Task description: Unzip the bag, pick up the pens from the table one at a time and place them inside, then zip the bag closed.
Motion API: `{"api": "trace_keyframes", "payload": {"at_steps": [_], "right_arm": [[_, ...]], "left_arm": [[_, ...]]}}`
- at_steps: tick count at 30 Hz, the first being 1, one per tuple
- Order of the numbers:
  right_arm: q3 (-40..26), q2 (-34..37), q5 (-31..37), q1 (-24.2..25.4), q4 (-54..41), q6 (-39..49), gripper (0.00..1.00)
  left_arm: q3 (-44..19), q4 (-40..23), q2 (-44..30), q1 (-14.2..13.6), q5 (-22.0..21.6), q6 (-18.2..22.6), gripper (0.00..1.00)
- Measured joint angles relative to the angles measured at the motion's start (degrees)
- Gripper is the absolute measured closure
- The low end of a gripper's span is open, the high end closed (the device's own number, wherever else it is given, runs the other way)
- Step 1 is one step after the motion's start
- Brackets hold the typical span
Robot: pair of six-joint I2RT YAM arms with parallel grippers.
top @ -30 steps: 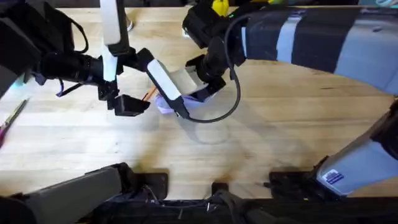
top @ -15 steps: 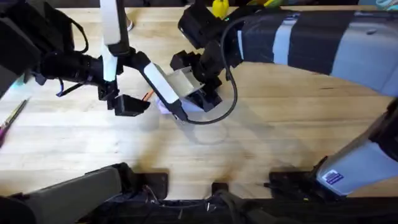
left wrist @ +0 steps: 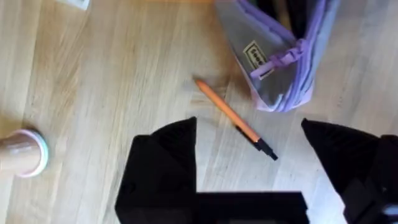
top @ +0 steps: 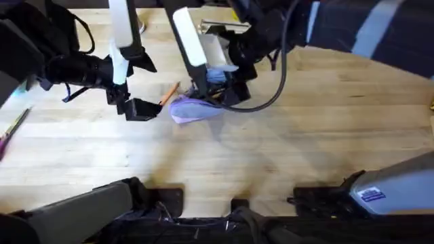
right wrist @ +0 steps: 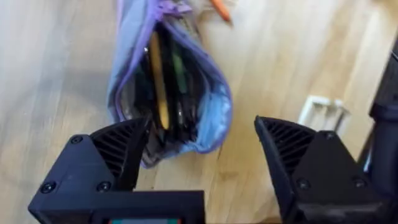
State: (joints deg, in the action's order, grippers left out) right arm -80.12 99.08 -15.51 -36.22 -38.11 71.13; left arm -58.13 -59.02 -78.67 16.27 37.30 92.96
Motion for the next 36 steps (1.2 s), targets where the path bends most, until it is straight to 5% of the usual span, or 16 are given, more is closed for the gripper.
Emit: {"api": "trace_keyframes", "payload": {"at_steps": [10, 11, 22, 29, 36], "right_arm": [[0.0, -8.7, -7.8, 7.8, 6.4, -13.7, 0.003], [0.0, -10.3, -9.5, 9.5, 8.7, -18.3, 0.004], [0.0, -10.9, -11.1, 12.4, 11.2, -42.7, 0.003], [0.0, -10.9, -11.1, 17.0, 11.5, -54.6, 0.004], [0.0, -10.9, -11.2, 18.5, 11.5, -57.9, 0.004]], "left_arm": [[0.0, 7.8, 0.0, 0.0, -5.7, -26.2, 0.007], [0.0, 7.8, 0.0, 0.0, -5.9, -31.1, 0.007], [0.0, 8.3, 0.0, -0.4, -4.2, -37.1, 0.007], [0.0, 11.6, -0.7, -5.1, -13.3, -48.0, 0.007], [0.0, 11.3, -6.5, -11.0, -20.9, -51.2, 0.007]]}}
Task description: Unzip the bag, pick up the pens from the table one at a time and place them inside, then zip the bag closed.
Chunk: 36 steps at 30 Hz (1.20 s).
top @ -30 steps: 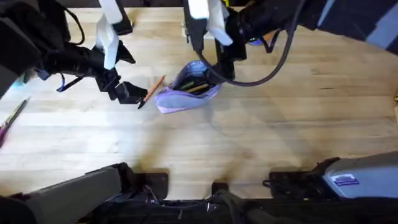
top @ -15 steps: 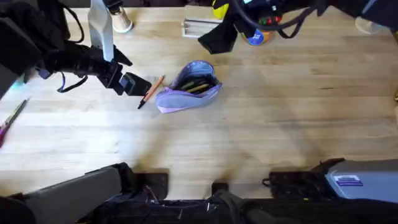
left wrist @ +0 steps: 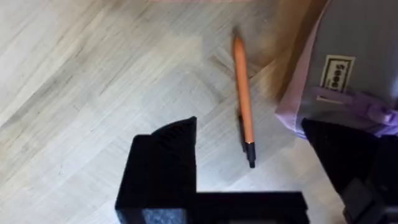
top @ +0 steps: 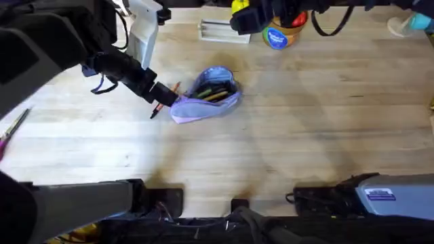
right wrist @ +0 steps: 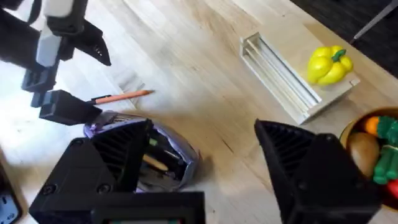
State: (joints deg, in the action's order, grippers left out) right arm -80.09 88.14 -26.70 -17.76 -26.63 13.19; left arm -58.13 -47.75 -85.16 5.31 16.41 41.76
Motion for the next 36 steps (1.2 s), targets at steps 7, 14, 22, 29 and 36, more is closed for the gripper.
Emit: {"api": "trace_keyframes", "payload": {"at_steps": [7, 14, 22, 29, 36], "right_arm": [[0.0, 0.0, -0.2, 0.0, 0.0, -0.8, 0.004], [0.0, 0.0, -0.2, 0.0, 0.0, -1.0, 0.004], [0.0, 0.0, -0.2, 0.0, 0.0, -1.0, 0.004], [0.0, 0.0, -0.2, 0.0, 0.0, -1.0, 0.004], [0.0, 0.0, -0.2, 0.0, 0.0, -1.0, 0.004]], "left_arm": [[0.0, 1.1, -4.7, -0.1, -4.0, -0.2, 0.008], [-1.3, 1.7, -9.7, 0.0, -4.1, -0.2, 0.006], [-3.1, 1.3, -12.9, 0.1, -5.2, -0.1, 0.008], [-3.3, 1.1, -13.2, -0.3, -6.4, -0.2, 0.008], [-3.7, 0.7, -13.5, -1.1, -8.8, -0.2, 0.009]]}}
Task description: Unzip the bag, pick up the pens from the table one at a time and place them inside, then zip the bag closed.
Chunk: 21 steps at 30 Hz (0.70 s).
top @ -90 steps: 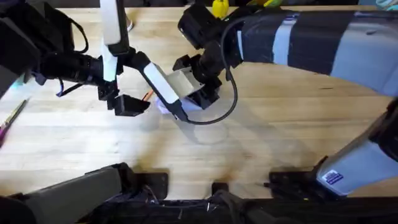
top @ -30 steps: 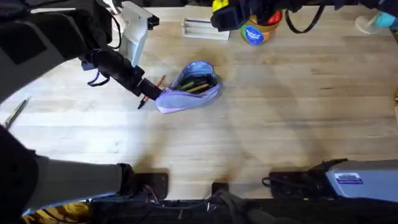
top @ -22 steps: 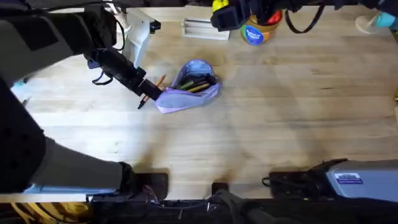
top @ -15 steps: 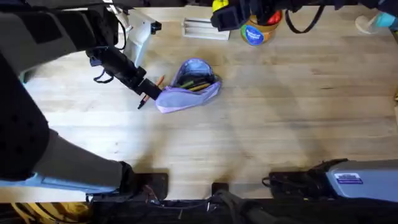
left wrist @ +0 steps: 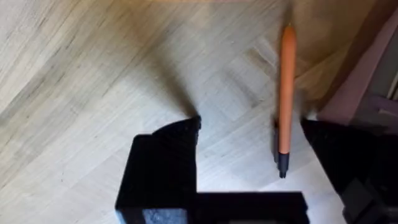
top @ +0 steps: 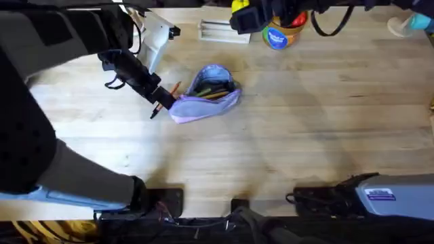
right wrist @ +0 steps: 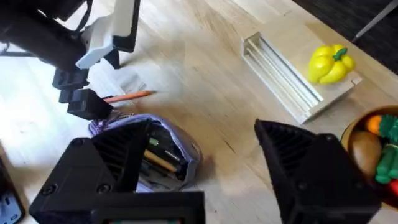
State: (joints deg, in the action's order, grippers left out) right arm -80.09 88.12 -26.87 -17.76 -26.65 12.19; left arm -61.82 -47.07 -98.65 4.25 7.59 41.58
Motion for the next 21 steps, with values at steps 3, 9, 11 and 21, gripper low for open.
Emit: {"api": "trace_keyframes", "payload": {"at_steps": [3, 9, 11, 21], "right_arm": [[0.0, 0.0, 0.0, 0.0, 0.0, 0.0, 0.004], [0.0, 0.0, 0.0, 0.0, 0.0, 0.0, 0.004], [0.0, 0.0, 0.0, 0.0, 0.0, 0.0, 0.004], [0.0, 0.0, 0.0, 0.0, 0.0, 0.0, 0.004]], "left_arm": [[-0.1, -0.1, -0.1, 0.0, -0.2, 0.0, 0.008], [-0.2, -0.5, -0.1, 0.0, -1.2, -0.2, 0.352], [-0.2, -0.7, -0.1, 0.0, -1.4, -0.2, 0.491], [-0.2, -1.1, -0.1, -0.1, -1.2, -0.7, 0.779]]}}
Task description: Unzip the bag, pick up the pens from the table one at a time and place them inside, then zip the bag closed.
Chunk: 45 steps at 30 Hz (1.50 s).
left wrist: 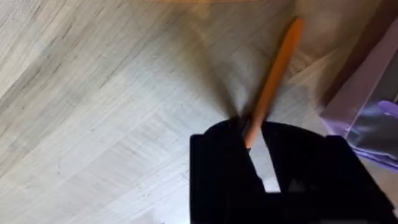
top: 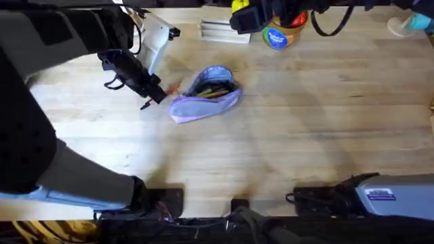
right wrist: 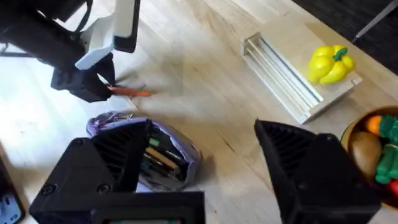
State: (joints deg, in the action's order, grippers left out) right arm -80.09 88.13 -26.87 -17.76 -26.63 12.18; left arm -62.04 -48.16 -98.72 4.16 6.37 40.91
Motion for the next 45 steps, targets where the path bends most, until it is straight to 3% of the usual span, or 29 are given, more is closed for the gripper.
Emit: {"api": "trace_keyframes", "payload": {"at_steps": [9, 16, 22, 32, 35, 45], "right_arm": [[0.0, 0.0, 0.0, 0.0, 0.0, 0.0, 0.004], [0.0, 0.0, 0.0, 0.0, 0.0, 0.0, 0.004], [0.0, 0.0, 0.0, 0.0, 0.0, 0.0, 0.004], [0.0, 0.0, 0.0, 0.0, 0.0, 0.0, 0.004], [0.0, 0.0, 0.0, 0.0, 0.0, 0.0, 0.004], [0.0, 0.0, 0.0, 0.0, 0.0, 0.0, 0.004]], "left_arm": [[0.1, 0.3, 0.0, 0.2, 1.0, 0.6, 0.78], [0.1, 0.3, 0.0, 0.0, 1.9, 6.9, 0.771], [0.1, 0.5, 0.0, -1.7, 1.5, 12.3, 0.771], [0.2, 1.8, -0.2, -2.7, 2.9, 14.6, 0.735], [0.1, 1.7, -0.2, -2.9, 4.4, 14.9, 0.935], [-0.2, 1.5, -0.7, -3.0, 4.5, 14.6, 0.958]]}}
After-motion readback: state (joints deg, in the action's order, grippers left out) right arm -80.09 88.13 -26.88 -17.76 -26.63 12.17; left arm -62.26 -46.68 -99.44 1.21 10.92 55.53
